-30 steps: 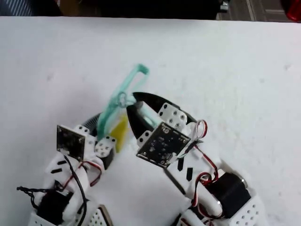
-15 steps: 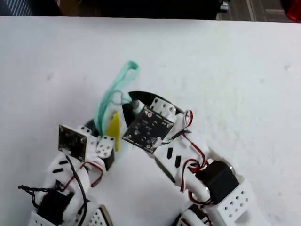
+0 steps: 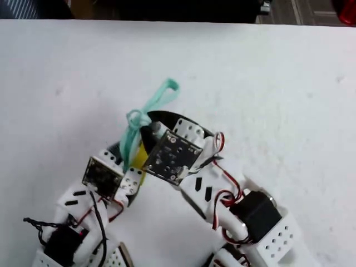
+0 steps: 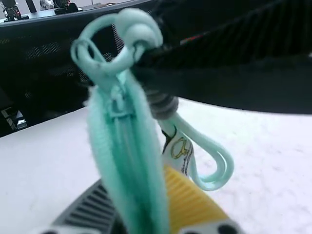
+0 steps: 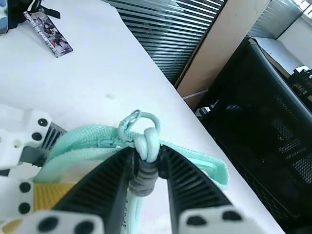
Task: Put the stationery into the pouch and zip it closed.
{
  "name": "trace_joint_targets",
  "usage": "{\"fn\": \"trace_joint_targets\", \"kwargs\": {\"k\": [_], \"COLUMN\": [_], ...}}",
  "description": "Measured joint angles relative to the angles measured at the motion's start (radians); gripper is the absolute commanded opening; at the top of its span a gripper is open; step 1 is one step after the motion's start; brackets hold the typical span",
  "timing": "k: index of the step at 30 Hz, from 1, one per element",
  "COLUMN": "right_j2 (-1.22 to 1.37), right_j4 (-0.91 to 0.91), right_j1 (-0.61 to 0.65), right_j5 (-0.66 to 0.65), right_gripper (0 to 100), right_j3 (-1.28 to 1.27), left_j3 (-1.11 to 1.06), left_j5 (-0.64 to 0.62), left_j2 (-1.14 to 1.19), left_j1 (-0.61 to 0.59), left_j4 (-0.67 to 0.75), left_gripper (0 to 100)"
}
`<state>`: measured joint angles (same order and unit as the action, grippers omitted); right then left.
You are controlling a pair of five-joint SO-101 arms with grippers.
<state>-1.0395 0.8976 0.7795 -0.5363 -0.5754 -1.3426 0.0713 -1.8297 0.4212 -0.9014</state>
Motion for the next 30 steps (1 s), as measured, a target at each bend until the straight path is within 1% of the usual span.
{"fn": "trace_joint_targets", "kwargs": {"k": [9, 17, 24, 30], "right_j2": [0.003, 0.003, 0.005, 0.005], "right_j4": [0.0, -0.11, -0.163, -0.18], "right_j1": [0.0, 0.0, -0.097, -0.115], "right_j5": [0.0, 0.0, 0.0, 0.0], "right_gripper": [1.7, 1.7, 1.7, 1.7], "right_j3": [0.0, -0.048, -0.051, -0.051], "left_j3": [0.0, 0.0, 0.0, 0.0], "left_j5": [0.029, 0.041, 0.046, 0.046], "left_j2": [0.0, 0.0, -0.002, -0.002], "left_j1": [0.0, 0.0, 0.002, 0.002], "left_j4": [0.0, -0.003, -0.009, -0.008], "left_gripper": [2, 2, 2, 2]}}
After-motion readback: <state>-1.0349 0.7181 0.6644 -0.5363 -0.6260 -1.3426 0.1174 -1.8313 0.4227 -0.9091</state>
